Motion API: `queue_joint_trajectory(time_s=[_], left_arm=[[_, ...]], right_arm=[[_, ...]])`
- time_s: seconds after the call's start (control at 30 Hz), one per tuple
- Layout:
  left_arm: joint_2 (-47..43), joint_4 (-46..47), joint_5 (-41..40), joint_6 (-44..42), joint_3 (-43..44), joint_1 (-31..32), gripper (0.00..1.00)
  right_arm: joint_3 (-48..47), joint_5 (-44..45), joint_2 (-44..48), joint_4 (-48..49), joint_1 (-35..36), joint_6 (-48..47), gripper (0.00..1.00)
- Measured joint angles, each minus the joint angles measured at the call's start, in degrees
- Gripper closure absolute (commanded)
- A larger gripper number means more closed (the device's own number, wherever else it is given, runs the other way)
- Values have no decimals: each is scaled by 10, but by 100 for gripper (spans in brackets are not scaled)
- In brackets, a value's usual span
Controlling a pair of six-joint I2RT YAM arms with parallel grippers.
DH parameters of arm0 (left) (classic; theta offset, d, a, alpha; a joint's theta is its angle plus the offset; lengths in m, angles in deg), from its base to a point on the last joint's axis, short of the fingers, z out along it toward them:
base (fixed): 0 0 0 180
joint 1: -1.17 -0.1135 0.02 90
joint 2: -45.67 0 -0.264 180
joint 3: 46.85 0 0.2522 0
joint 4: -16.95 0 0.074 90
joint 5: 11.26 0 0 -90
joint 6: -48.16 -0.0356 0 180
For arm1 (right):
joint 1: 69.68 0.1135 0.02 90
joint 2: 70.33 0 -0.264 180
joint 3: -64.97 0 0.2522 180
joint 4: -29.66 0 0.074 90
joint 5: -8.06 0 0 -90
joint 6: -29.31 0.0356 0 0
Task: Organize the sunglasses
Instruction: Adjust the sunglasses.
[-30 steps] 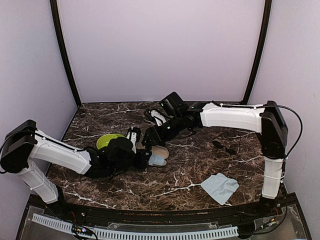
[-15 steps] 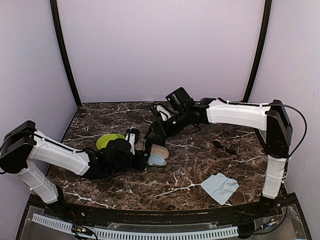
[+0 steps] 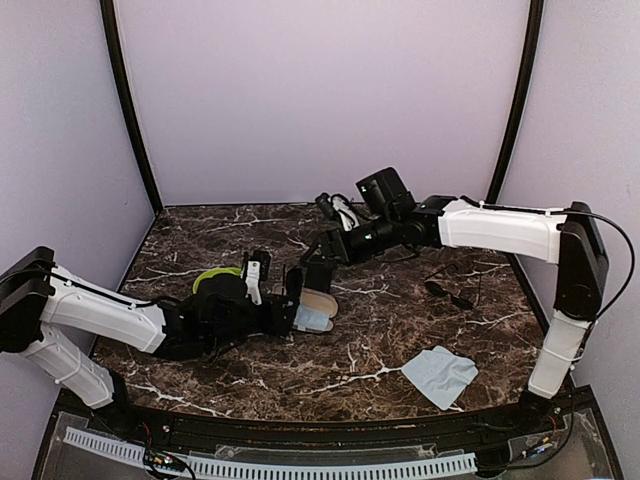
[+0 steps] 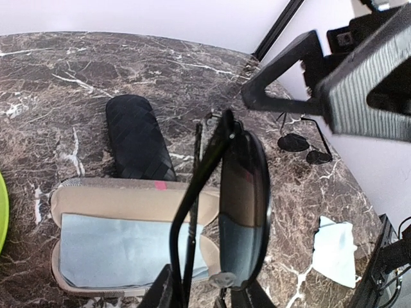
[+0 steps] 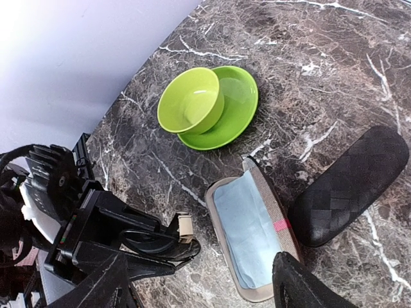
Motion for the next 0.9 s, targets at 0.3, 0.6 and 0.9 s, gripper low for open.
queue_joint_trajectory(time_s=[0.3, 0.6, 0.9], left_arm=[[-2, 35, 19, 2, -9, 0, 71], [-2, 41, 25, 2, -9, 0, 70], [-2, 42, 25, 1, -9, 0, 70]], right_arm=[[31, -53, -2, 74, 11, 39, 17], [30, -79, -25, 97, 33, 52, 21], [18, -83, -28, 97, 42, 54, 22]])
